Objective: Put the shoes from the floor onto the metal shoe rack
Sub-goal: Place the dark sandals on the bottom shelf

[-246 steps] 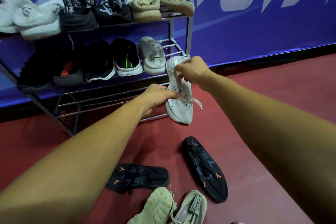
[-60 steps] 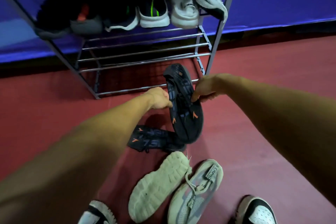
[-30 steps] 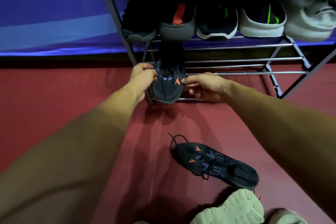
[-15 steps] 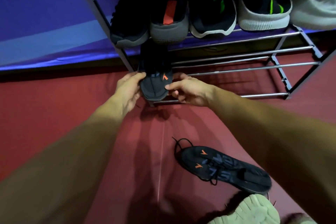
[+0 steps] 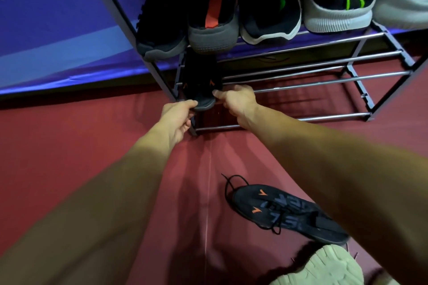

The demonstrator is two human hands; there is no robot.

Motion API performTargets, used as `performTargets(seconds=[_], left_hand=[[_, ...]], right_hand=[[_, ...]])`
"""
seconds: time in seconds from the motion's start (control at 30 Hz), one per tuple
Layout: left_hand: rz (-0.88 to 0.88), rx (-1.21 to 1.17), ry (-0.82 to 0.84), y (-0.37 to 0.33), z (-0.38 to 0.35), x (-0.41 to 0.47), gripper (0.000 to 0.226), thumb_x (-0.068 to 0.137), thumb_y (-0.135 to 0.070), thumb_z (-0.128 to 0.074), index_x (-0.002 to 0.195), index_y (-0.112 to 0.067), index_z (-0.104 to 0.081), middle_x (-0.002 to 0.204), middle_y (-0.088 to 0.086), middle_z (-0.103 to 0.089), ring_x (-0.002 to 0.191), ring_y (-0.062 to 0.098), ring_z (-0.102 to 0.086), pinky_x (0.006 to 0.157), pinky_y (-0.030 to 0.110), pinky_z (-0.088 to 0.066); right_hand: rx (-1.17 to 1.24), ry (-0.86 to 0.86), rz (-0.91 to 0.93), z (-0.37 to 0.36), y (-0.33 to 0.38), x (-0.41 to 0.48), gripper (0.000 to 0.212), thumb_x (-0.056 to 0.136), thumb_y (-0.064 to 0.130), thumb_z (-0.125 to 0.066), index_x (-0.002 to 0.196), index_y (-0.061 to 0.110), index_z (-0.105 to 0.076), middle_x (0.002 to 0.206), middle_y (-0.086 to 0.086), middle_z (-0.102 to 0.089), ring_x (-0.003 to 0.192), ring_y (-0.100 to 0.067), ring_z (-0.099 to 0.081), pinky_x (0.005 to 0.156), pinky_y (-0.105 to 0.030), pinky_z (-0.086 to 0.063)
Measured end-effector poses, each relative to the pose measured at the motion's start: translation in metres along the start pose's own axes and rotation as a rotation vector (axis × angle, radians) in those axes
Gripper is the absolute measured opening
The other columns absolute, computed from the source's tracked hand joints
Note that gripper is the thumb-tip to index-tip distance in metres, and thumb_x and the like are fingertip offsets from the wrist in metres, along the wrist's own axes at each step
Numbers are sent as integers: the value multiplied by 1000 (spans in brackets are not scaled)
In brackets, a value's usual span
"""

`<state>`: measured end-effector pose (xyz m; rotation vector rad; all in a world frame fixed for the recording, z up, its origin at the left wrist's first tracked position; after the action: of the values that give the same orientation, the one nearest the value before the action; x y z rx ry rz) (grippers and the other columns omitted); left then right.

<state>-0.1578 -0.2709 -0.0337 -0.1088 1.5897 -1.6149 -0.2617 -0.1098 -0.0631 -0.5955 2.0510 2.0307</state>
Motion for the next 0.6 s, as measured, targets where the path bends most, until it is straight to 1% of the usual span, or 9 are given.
performTargets(seconds=[0.03, 0.07, 0.13, 0.2, 0.27, 0.37, 0.43, 0.53, 0.6], left_hand=[[-11, 43, -11, 0, -1, 0, 8, 89, -15, -69, 86, -12, -62, 68, 1, -56, 58, 7, -50, 49, 19, -33], [-24, 97, -22, -1, -1, 1, 9, 89, -19, -70, 91, -12, -64, 72, 1, -60, 62, 7, -55, 50, 19, -36], [-54, 196, -28, -2, -1, 0, 17, 88, -26, -69, 99, -13, -67, 80, 0, -64, 70, 10, -60, 51, 20, -39], [-89, 259, -19, -4, -5, -4, 18, 88, -29, -66, 97, -14, -67, 83, 0, -66, 71, 11, -61, 50, 21, -39], [-109, 286, -10, -4, -8, -10, 15, 88, -30, -62, 91, -16, -67, 85, 1, -68, 67, 11, -59, 48, 21, -37], [-131, 387, 28, 3, -15, -21, 17, 89, -32, -58, 91, -17, -67, 89, 2, -73, 64, 10, -59, 50, 21, -37], [-139, 580, 141, 18, -30, -32, 15, 87, -31, -61, 86, -19, -68, 91, 3, -75, 67, 13, -60, 53, 23, -36], [-110, 858, 384, 56, -61, -59, 18, 86, -32, -65, 90, -16, -73, 87, 0, -72, 72, 14, -60, 55, 23, -38], [-141, 974, 484, 76, -85, -78, 22, 86, -31, -68, 96, -13, -75, 90, 2, -72, 77, 16, -61, 65, 24, -45]], right_hand=[[-25, -1, 10, 1, 1, -1, 39, 75, 25, -86, 104, 17, -61, 89, -3, -62, 66, -11, -54, 57, -20, -38], [-57, 8, 7, 3, 0, -2, 51, 77, 26, -85, 120, 12, -61, 93, -4, -65, 66, -13, -56, 59, -22, -40], [-113, 33, 27, 7, 4, -6, 63, 82, 23, -81, 137, 8, -54, 105, -3, -69, 58, -12, -58, 55, -22, -44], [-207, 58, 98, 10, 13, -9, 36, 83, 20, -77, 116, 13, -67, 104, -3, -74, 52, -11, -61, 56, -23, -48], [-322, 83, 149, 17, 18, -14, 13, 79, 14, -74, 91, 12, -70, 86, -6, -77, 48, -9, -62, 56, -23, -50], [-550, 184, 171, 35, 15, -28, 5, 74, 12, -70, 74, 16, -70, 77, -5, -77, 57, -13, -67, 63, -26, -56], [-710, 266, 154, 54, 0, -44, 6, 76, 11, -69, 73, 16, -72, 81, -8, -77, 64, -17, -67, 66, -29, -56], [-970, 407, 59, 84, -41, -64, 12, 83, 7, -67, 89, 4, -77, 91, -14, -76, 73, -23, -69, 59, -28, -55], [-1149, 464, 0, 109, -65, -72, 17, 81, 12, -71, 94, 3, -78, 95, -13, -77, 81, -26, -74, 70, -35, -61]])
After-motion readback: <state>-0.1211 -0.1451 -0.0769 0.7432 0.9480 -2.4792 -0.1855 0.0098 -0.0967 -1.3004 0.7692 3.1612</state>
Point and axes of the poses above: each hand's wrist, its own x-axis towards the middle knuckle, its own z-axis out of the back of the hand, y = z × x, the point moved 9 cm from there along x, towards the middle knuckle
